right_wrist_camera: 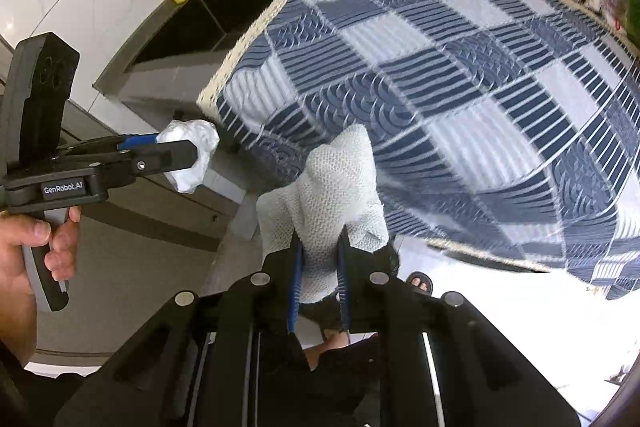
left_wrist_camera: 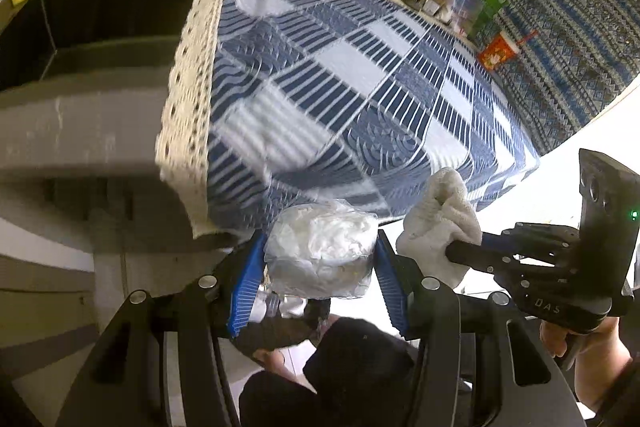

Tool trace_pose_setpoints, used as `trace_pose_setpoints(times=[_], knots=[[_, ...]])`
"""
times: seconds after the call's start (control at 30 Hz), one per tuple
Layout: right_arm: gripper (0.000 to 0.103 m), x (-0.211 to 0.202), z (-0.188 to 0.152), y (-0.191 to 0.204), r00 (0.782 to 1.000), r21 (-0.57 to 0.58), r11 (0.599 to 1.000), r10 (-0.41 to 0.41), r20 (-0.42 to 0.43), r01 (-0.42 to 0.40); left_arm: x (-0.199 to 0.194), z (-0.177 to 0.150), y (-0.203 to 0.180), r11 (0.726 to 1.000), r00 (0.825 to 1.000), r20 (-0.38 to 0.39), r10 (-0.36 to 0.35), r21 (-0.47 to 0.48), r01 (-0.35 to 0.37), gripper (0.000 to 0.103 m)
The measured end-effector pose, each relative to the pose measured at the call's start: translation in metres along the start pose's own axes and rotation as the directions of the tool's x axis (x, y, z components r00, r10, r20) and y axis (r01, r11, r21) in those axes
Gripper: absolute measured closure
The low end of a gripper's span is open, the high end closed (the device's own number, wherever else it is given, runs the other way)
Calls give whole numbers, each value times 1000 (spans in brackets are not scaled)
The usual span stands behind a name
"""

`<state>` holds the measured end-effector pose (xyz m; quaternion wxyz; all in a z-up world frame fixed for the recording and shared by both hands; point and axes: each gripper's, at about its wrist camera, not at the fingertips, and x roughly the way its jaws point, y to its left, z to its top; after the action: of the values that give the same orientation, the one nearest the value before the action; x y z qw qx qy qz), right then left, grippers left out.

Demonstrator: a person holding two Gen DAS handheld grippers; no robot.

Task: Collect trash
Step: 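Lift both held tissues off the cloth and carry them down over the bin, then open both grippers to drop the tissues into the black bin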

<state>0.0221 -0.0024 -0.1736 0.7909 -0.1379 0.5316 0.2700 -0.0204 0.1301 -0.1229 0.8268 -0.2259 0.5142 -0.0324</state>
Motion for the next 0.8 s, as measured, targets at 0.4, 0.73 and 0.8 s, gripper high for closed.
trace_pose_setpoints(times=[0.4, 0.73, 0.8], knots=[[86, 42, -29, 1, 993, 7, 1000, 17, -118, -16, 37, -46, 15, 997, 995, -103, -17, -76, 9, 52], [86, 71, -39, 2, 982, 6, 999, 32, -185, -32, 71, -63, 31, 993, 982, -187, -17, -120, -6, 52], [86, 76, -41, 1, 980, 8, 999, 35, -196, -34, 76, -64, 31, 992, 980, -198, -16, -122, -9, 52]])
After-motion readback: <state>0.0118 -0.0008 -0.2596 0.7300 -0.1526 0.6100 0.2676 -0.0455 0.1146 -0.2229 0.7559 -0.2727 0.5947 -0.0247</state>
